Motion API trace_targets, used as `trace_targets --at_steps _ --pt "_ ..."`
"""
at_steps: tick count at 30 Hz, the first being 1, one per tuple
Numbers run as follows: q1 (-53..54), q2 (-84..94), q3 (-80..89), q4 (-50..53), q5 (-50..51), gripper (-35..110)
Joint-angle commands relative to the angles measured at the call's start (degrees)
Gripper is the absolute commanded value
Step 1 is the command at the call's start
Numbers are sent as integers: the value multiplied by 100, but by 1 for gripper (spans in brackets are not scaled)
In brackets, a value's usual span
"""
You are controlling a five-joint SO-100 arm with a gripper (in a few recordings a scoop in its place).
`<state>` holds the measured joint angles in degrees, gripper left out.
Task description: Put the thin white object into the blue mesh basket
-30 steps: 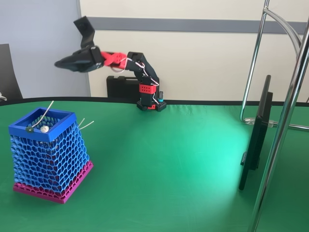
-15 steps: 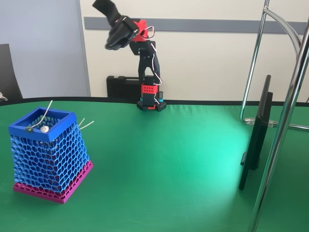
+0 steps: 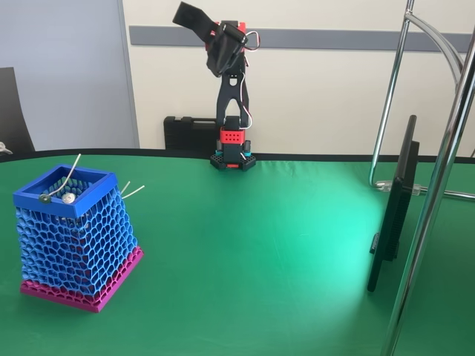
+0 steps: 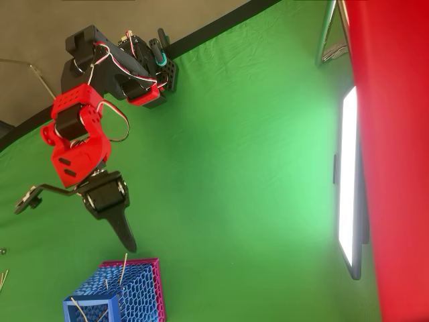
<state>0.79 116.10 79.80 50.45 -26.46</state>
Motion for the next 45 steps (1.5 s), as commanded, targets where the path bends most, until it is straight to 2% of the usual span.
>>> trace_targets --at_steps 1,12,18,31,40,45 --pt "-123 993 949 -149 378 1" --pt "-202 3771 4500 -501 1758 0" --pt "-105 4957 5871 -624 1942 0" --pt "26 7409 8341 -141 2039 0" --pt "176 7436 9686 -729 1828 0" --pt "167 7444 9686 -308 1995 1"
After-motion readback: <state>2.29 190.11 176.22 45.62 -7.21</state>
